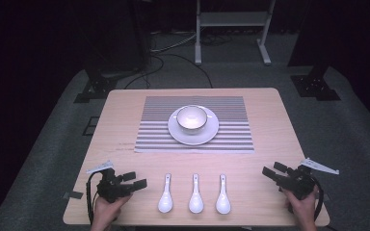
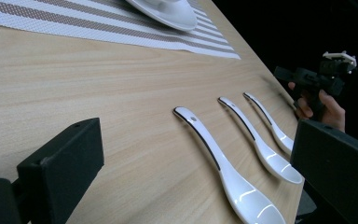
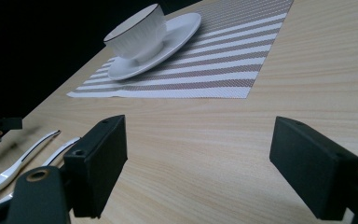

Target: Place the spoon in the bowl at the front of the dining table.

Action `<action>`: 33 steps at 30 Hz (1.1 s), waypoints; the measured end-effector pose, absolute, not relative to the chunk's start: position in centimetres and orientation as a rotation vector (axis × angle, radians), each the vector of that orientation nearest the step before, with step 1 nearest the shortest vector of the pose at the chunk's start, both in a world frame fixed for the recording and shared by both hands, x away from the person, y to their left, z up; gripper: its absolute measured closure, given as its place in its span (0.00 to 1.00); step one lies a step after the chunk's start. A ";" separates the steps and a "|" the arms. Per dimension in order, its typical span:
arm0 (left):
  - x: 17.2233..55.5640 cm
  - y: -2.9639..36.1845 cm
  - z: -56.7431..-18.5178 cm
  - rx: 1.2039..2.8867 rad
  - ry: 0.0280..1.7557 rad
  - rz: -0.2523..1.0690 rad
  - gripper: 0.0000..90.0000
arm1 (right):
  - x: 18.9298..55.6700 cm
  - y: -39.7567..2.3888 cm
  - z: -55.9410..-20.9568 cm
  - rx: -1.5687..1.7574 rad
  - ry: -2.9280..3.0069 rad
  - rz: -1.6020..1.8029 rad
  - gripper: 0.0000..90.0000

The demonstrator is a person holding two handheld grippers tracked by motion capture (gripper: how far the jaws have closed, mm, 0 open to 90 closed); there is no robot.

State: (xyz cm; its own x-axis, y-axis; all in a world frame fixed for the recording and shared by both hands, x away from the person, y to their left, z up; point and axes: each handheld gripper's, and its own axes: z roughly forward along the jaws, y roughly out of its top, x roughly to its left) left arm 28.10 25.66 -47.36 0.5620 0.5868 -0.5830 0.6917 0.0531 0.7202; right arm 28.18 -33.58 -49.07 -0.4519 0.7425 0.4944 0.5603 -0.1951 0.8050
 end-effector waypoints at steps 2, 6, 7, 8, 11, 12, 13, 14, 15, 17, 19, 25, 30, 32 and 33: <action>28.1 25.6 -47.4 1.622 1.098 -0.114 0.01 | 28.2 -33.6 -49.1 1.548 1.884 1.718 0.20; 28.1 25.3 -47.4 1.628 1.095 -0.123 0.02 | 28.2 -33.6 -49.1 1.547 1.884 1.719 0.20; 28.1 25.2 -47.5 1.631 1.096 -0.127 0.02 | 28.2 -33.6 -49.1 1.548 1.884 1.718 0.20; 28.2 25.1 -47.5 1.635 1.094 -0.128 0.02 | 28.2 -33.6 -49.1 1.548 1.885 1.717 0.20; 28.2 24.8 -47.6 1.639 1.094 -0.135 0.02 | 28.2 -33.6 -49.1 1.548 1.883 1.718 0.20; 28.2 24.8 -47.6 1.640 1.091 -0.136 0.02 | 28.2 -33.6 -49.1 1.547 1.883 1.718 0.20; 28.3 24.7 -47.6 1.639 1.091 -0.139 0.02 | 28.2 -33.6 -49.1 1.547 1.882 1.718 0.20; 28.3 24.6 -47.6 1.639 1.090 -0.142 0.02 | 28.2 -33.6 -49.1 1.548 1.881 1.719 0.20; 28.3 24.6 -47.6 1.640 1.087 -0.144 0.02 | 28.2 -33.6 -49.1 1.548 1.881 1.718 0.20; 28.4 24.5 -47.6 1.640 1.080 -0.150 0.04 | 28.2 -33.6 -49.1 1.548 1.881 1.718 0.20; 28.5 24.2 -47.6 1.635 1.080 -0.158 0.04 | 28.2 -33.6 -49.1 1.550 1.880 1.718 0.20; 29.0 23.3 -47.6 1.649 1.079 -0.192 0.05 | 28.2 -33.6 -49.1 1.551 1.879 1.718 0.20; 29.0 22.3 -47.8 1.668 1.075 -0.210 0.06 | 28.2 -33.6 -49.1 1.552 1.879 1.719 0.20; 29.1 21.9 -47.8 1.675 1.070 -0.218 0.06 | 28.2 -33.6 -49.1 1.551 1.878 1.719 0.20; 29.1 21.7 -47.8 1.679 1.069 -0.221 0.06 | 28.2 -33.6 -49.1 1.551 1.878 1.719 0.20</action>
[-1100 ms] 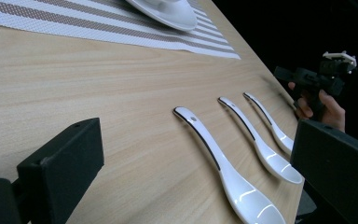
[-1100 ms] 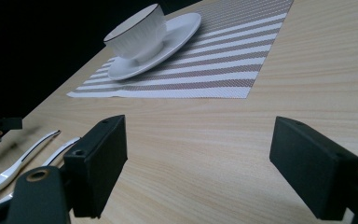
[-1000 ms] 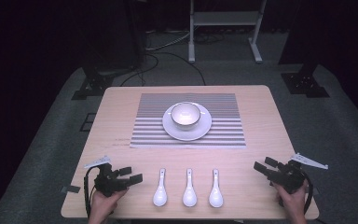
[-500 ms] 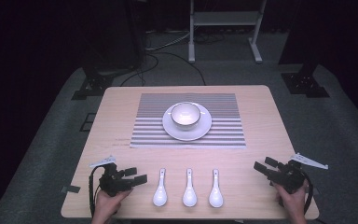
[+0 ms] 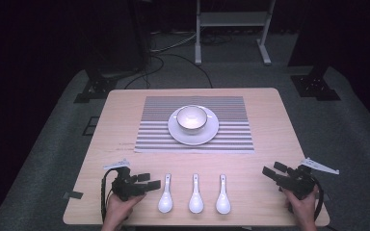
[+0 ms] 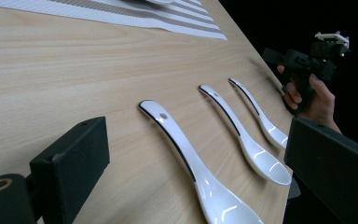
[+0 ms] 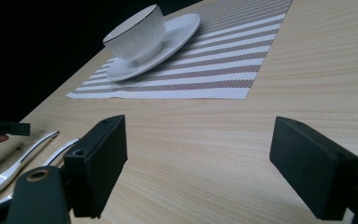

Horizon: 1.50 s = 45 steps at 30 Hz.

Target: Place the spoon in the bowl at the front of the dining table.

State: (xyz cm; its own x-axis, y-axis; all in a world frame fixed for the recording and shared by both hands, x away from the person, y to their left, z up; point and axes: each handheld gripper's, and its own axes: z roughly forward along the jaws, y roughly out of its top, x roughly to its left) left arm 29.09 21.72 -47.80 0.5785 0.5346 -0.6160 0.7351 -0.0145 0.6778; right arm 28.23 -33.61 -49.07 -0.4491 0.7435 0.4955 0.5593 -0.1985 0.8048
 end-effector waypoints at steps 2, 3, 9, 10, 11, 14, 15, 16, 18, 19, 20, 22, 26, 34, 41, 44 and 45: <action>29.2 21.4 -47.8 1.678 1.062 -0.233 0.06 | 28.2 -33.6 -49.1 1.552 1.877 1.719 0.20; 29.3 21.3 -47.8 1.672 1.056 -0.251 0.09 | 28.2 -33.6 -49.1 1.551 1.878 1.719 0.20; 29.8 20.2 -47.6 1.680 1.044 -0.289 0.13 | 28.2 -33.6 -49.1 1.552 1.876 1.717 0.20; 29.9 20.1 -47.7 1.683 1.052 -0.294 0.13 | 28.2 -33.6 -49.1 1.552 1.876 1.717 0.20; 30.0 20.0 -47.7 1.688 1.059 -0.298 0.13 | 28.2 -33.6 -49.1 1.552 1.877 1.716 0.20; 30.1 19.9 -47.9 1.728 1.067 -0.286 0.13 | 28.2 -33.6 -49.1 1.551 1.877 1.717 0.20; 30.2 19.9 -48.0 1.721 1.072 -0.290 0.13 | 28.2 -33.6 -49.1 1.550 1.878 1.717 0.20; 30.3 19.9 -48.0 1.718 1.075 -0.296 0.13 | 28.2 -33.6 -49.1 1.550 1.878 1.717 0.20; 30.5 19.8 -48.0 1.713 1.080 -0.298 0.13 | 28.2 -33.6 -49.1 1.549 1.880 1.717 0.20; 30.5 19.8 -48.0 1.714 1.082 -0.302 0.13 | 28.2 -33.6 -49.1 1.547 1.880 1.717 0.20; 30.6 19.7 -48.1 1.714 1.081 -0.307 0.14 | 28.2 -33.6 -49.1 1.545 1.880 1.717 0.20; 30.7 19.5 -48.2 1.719 1.093 -0.316 0.15 | 28.2 -33.6 -49.1 1.546 1.880 1.717 0.20; 30.8 19.2 -48.3 1.727 1.099 -0.317 0.19 | 28.2 -33.6 -49.1 1.545 1.881 1.718 0.20; 31.0 18.3 -48.4 1.756 1.095 -0.319 0.32 | 28.2 -33.6 -49.0 1.540 1.885 1.717 0.20; 31.2 17.7 -48.4 1.823 1.125 -0.296 0.50 | 28.2 -33.5 -49.0 1.539 1.886 1.716 0.20; 31.2 17.5 -48.0 1.856 1.157 -0.268 0.55 | 28.2 -33.5 -49.0 1.539 1.885 1.715 0.20; 31.2 17.3 -47.8 1.881 1.165 -0.243 0.56 | 28.2 -33.5 -49.0 1.539 1.885 1.715 0.20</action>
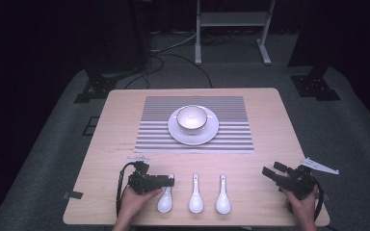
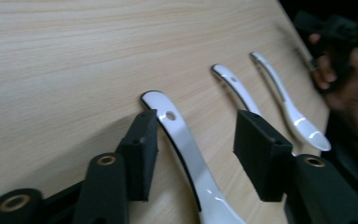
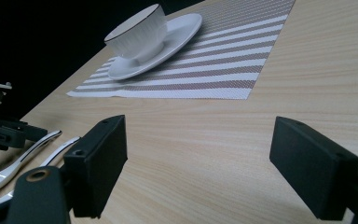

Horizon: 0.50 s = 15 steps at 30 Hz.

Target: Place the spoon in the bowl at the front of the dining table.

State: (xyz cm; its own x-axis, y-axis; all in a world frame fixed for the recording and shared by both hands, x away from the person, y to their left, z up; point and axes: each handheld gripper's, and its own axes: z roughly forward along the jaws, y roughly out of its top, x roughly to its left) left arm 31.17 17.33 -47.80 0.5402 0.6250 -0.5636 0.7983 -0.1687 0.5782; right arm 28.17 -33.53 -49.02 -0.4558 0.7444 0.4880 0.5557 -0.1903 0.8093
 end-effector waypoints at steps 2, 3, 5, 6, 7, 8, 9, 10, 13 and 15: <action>31.0 16.9 -47.5 1.925 1.168 -0.202 0.56 | 28.2 -33.5 -49.0 1.539 1.885 1.714 0.20; 30.9 16.7 -47.3 1.938 1.170 -0.180 0.57 | 28.2 -33.5 -49.0 1.538 1.886 1.713 0.20; 30.7 16.2 -47.2 1.969 1.159 -0.131 0.58 | 28.2 -33.5 -49.0 1.538 1.887 1.712 0.20; 30.5 16.0 -47.1 1.984 1.153 -0.102 0.59 | 28.2 -33.5 -49.0 1.537 1.887 1.712 0.20; 30.4 15.7 -47.0 2.004 1.143 -0.069 0.59 | 28.2 -33.5 -49.0 1.537 1.887 1.712 0.20; 30.2 15.4 -46.9 2.029 1.133 -0.030 0.62 | 28.2 -33.5 -49.0 1.533 1.889 1.710 0.20; 29.9 15.0 -46.8 2.068 1.112 0.024 0.64 | 28.1 -33.5 -49.0 1.535 1.888 1.711 0.20; 29.4 14.1 -46.5 2.163 1.060 0.141 0.66 | 28.1 -33.5 -49.0 1.534 1.888 1.711 0.20; 29.2 13.4 -46.3 2.215 1.042 0.198 0.72 | 28.1 -33.5 -49.0 1.535 1.887 1.711 0.20; 29.1 13.1 -46.2 2.255 1.023 0.245 0.75 | 28.1 -33.5 -49.0 1.532 1.889 1.709 0.20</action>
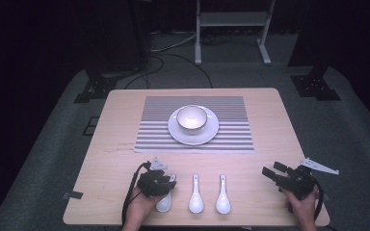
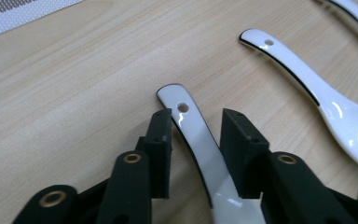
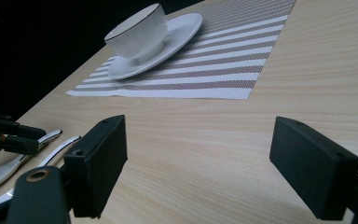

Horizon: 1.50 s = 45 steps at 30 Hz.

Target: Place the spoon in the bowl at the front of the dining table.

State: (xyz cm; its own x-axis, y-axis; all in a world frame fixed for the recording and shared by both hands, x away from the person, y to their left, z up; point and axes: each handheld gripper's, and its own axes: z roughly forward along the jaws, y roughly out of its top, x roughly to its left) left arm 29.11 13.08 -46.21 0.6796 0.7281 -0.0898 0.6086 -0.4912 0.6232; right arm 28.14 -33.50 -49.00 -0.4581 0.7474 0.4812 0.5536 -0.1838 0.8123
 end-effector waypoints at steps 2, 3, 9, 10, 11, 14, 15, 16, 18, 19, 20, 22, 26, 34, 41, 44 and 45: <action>29.1 12.9 -46.1 2.277 1.008 0.254 0.83 | 28.1 -33.5 -49.0 1.533 1.888 1.708 0.20; 29.2 12.9 -46.1 2.282 1.010 0.249 0.82 | 28.1 -33.5 -49.0 1.533 1.889 1.709 0.20; 29.9 12.9 -45.8 2.324 1.004 0.202 0.84 | 28.1 -33.5 -49.0 1.532 1.889 1.709 0.20; 30.0 12.9 -45.7 2.329 1.000 0.191 0.84 | 28.1 -33.5 -49.0 1.531 1.889 1.708 0.20; 30.2 12.9 -45.7 2.333 1.001 0.179 0.84 | 28.1 -33.5 -49.0 1.532 1.889 1.709 0.20; 30.6 12.8 -45.5 2.358 0.993 0.156 0.84 | 28.1 -33.5 -49.0 1.532 1.889 1.709 0.20; 30.7 12.8 -45.5 2.363 0.991 0.147 0.84 | 28.1 -33.5 -49.0 1.532 1.889 1.709 0.20; 31.0 13.0 -45.6 2.348 0.990 0.101 0.84 | 28.1 -33.5 -49.0 1.532 1.889 1.709 0.20; 31.2 13.2 -45.6 2.333 0.996 0.075 0.84 | 28.1 -33.5 -49.0 1.532 1.889 1.708 0.20; 31.4 13.4 -45.6 2.326 0.995 0.050 0.84 | 28.1 -33.5 -49.0 1.532 1.889 1.709 0.20; 31.5 13.5 -45.7 2.323 0.991 0.032 0.84 | 28.1 -33.5 -49.0 1.533 1.889 1.709 0.20; 31.8 13.8 -45.8 2.307 0.989 -0.017 0.85 | 28.1 -33.5 -49.0 1.530 1.890 1.709 0.20; 32.2 14.2 -46.0 2.274 0.987 -0.082 0.94 | 28.1 -33.5 -49.0 1.531 1.890 1.709 0.20; 32.3 14.4 -45.5 2.216 0.985 -0.132 0.95 | 28.1 -33.5 -49.0 1.532 1.889 1.710 0.20; 32.4 15.1 -44.2 2.138 0.971 -0.160 0.95 | 28.1 -33.5 -49.0 1.532 1.890 1.710 0.20; 32.5 15.4 -43.5 2.100 0.964 -0.167 0.95 | 28.1 -33.5 -49.0 1.530 1.891 1.710 0.20; 32.6 15.5 -43.3 2.091 0.960 -0.171 0.95 | 28.1 -33.5 -49.0 1.532 1.890 1.710 0.20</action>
